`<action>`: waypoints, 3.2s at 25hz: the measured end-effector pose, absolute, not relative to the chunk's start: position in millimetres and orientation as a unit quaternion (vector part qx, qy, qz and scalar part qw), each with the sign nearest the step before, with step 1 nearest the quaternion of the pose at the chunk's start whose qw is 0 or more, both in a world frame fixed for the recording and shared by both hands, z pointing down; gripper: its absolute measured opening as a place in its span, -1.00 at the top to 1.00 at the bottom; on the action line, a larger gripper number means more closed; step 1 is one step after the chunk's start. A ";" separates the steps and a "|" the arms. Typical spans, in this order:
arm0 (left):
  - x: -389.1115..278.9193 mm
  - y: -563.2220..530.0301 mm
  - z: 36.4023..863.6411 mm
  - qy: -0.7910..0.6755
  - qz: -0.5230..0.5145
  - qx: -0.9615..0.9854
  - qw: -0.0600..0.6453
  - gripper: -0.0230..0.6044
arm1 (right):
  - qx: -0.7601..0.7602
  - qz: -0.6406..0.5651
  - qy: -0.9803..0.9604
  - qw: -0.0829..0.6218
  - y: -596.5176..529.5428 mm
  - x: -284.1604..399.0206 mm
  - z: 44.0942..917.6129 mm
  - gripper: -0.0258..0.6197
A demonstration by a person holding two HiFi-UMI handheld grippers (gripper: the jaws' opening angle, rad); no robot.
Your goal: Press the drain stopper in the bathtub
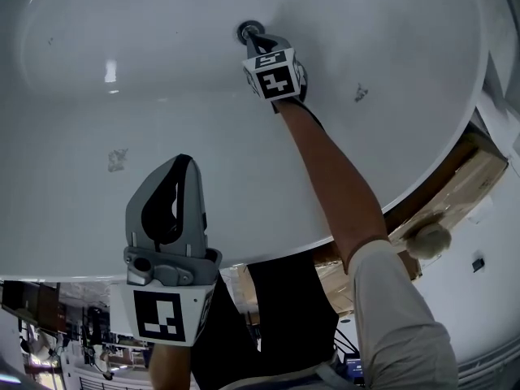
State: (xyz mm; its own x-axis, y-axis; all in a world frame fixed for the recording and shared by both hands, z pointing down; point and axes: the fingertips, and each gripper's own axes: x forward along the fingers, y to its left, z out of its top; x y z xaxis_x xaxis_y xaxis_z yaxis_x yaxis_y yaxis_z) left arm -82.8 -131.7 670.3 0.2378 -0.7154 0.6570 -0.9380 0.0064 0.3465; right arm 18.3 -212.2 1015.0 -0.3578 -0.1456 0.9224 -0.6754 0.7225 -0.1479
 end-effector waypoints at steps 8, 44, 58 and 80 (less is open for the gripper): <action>-82.2 -127.9 686.6 -0.601 0.136 0.681 0.395 0.93 | 0.261 0.260 -0.773 0.515 -218.9 12.0 1038.9 0.93; -100.6 -143.0 636.6 -0.626 0.090 0.678 0.375 0.93 | 0.271 0.307 -0.760 0.504 -221.5 13.4 1001.1 0.93; -120.8 -134.8 587.8 -0.626 0.099 0.689 0.352 0.93 | 0.292 0.292 -0.777 0.475 -218.1 9.1 932.8 0.93; -121.5 -124.5 499.9 -0.609 0.083 0.713 0.337 0.93 | 0.340 0.296 -0.790 0.417 -219.5 12.7 813.8 0.93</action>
